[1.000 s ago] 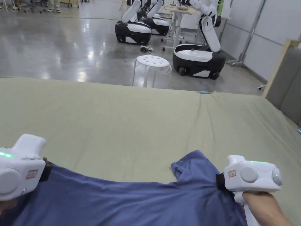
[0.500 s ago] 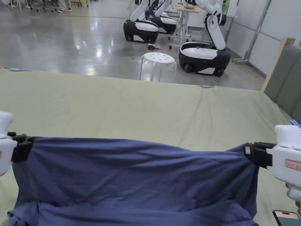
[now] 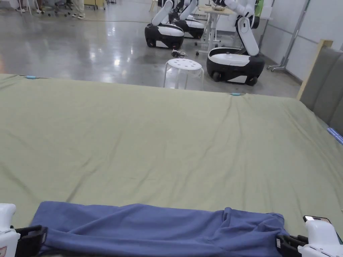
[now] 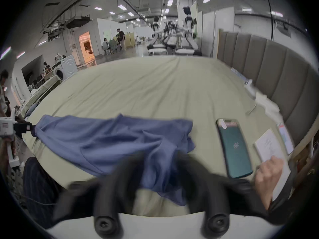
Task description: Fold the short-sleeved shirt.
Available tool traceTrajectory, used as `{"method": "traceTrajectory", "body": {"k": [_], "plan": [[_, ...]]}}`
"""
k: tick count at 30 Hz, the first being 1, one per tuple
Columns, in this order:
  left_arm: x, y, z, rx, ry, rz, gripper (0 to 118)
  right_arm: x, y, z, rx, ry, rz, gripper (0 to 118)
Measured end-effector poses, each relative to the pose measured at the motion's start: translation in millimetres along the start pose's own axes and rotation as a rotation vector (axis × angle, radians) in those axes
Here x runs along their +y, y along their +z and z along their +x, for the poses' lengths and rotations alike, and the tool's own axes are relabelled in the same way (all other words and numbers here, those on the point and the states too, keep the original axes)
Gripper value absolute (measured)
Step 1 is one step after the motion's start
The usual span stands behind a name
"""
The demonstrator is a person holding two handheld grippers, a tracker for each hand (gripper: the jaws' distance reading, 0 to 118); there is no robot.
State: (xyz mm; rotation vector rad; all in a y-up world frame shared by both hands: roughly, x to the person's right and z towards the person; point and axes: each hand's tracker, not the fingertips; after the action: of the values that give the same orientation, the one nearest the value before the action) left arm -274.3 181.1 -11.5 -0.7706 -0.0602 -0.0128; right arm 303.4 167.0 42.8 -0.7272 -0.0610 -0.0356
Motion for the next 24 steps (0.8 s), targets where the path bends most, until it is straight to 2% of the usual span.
{"method": "traceTrajectory", "body": {"k": [1, 2, 3, 5, 9, 10, 11, 12, 13, 14, 16, 18, 22, 23, 24], "plan": [[2, 15, 7, 0.001, -0.019, 0.097, 86, 9, 13, -4, -0.012, 0.030, 0.064, 73], [5, 30, 16, -0.022, -0.034, 0.201, 86, 17, 25, -9, -0.004, 0.042, 0.128, 100], [14, 44, 21, -0.026, -0.044, 0.282, 86, 27, 38, -17, 0.004, 0.041, 0.211, 107], [25, 62, 43, -0.034, -0.061, 0.421, 86, 50, 71, -41, 0.039, 0.047, 0.385, 109], [45, 78, 83, -0.012, -0.078, 0.626, 85, 68, 91, -82, 0.021, 0.060, 0.617, 108], [47, 77, 91, -0.003, -0.081, 0.650, 85, 69, 91, -91, 0.005, 0.074, 0.652, 104], [49, 77, 95, -0.004, -0.081, 0.649, 82, 69, 90, -96, 0.009, 0.081, 0.651, 83], [50, 75, 99, -0.010, -0.085, 0.639, 69, 67, 87, -100, 0.022, 0.078, 0.639, 48], [50, 73, 101, -0.029, -0.098, 0.623, 35, 66, 85, -105, 0.022, 0.076, 0.640, 14], [50, 71, 104, -0.041, -0.101, 0.604, 5, 65, 80, -109, 0.014, 0.075, 0.627, 5], [50, 64, 103, -0.003, -0.096, 0.569, 5, 63, 74, -112, 0.010, 0.076, 0.604, 5], [50, 62, 91, -0.085, -0.077, 0.536, 5, 63, 74, -113, 0.049, 0.069, 0.576, 5], [57, 61, 49, -0.028, -0.039, 0.445, 5, 63, 75, -118, 0.040, 0.116, 0.573, 5], [59, 60, 37, 0.001, -0.036, 0.407, 7, 62, 75, -119, 0.040, 0.121, 0.571, 5], [61, 56, 19, 0.023, -0.041, 0.344, 22, 62, 76, -119, 0.047, 0.124, 0.568, 5]]}}
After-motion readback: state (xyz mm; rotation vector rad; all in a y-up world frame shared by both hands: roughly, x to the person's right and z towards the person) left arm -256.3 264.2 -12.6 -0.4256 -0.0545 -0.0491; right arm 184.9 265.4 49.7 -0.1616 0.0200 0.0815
